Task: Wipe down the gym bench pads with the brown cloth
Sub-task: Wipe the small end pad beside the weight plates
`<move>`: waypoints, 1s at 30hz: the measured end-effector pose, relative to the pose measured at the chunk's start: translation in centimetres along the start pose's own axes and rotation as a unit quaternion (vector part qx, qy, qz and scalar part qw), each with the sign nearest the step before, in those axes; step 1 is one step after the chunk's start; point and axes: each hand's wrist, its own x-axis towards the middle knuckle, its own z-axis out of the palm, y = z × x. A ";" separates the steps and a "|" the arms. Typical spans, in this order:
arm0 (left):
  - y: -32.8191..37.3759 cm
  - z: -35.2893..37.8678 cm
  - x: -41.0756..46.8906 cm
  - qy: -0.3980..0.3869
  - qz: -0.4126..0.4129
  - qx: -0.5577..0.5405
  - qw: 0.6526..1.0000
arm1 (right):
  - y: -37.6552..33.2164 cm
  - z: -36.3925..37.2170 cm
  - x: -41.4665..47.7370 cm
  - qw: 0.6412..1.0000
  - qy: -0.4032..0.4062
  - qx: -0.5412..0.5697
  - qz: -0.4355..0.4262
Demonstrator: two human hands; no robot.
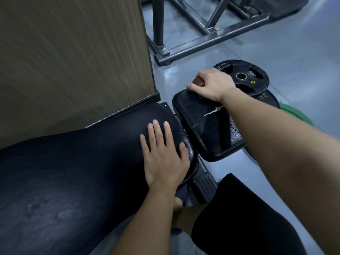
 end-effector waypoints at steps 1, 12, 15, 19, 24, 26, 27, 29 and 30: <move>0.0 0.0 0.0 -0.002 -0.002 0.001 1.000 | -0.1 0.1 -0.2 1.000 0.006 0.004 -0.001; 0.1 -0.1 0.0 0.009 -0.009 0.000 1.000 | -2.7 0.7 -1.4 0.996 0.038 -0.001 -0.076; 0.0 0.1 0.0 0.005 -0.003 0.007 1.000 | 0.1 -0.4 -0.5 0.999 -0.009 0.008 -0.052; 0.0 0.0 0.1 0.008 -0.002 0.001 1.000 | 1.3 -0.7 -0.7 0.994 -0.002 0.072 0.080; 0.1 -0.3 0.1 0.010 -0.002 -0.011 1.000 | 1.2 -1.1 -5.4 0.952 0.045 0.122 0.276; 0.1 -0.3 0.2 0.007 -0.002 -0.013 1.000 | 1.2 -0.9 -8.4 0.946 0.057 0.105 0.303; 0.0 -0.4 0.2 0.009 -0.002 -0.014 1.000 | 1.1 -0.7 -9.9 0.944 0.068 0.094 0.310; 0.0 -0.4 0.1 0.007 -0.003 -0.018 1.000 | 1.2 -0.2 -12.5 0.936 0.084 0.070 0.335; 0.0 -0.4 0.1 0.003 -0.002 -0.018 1.000 | 1.3 -0.1 -13.7 0.931 0.086 0.061 0.349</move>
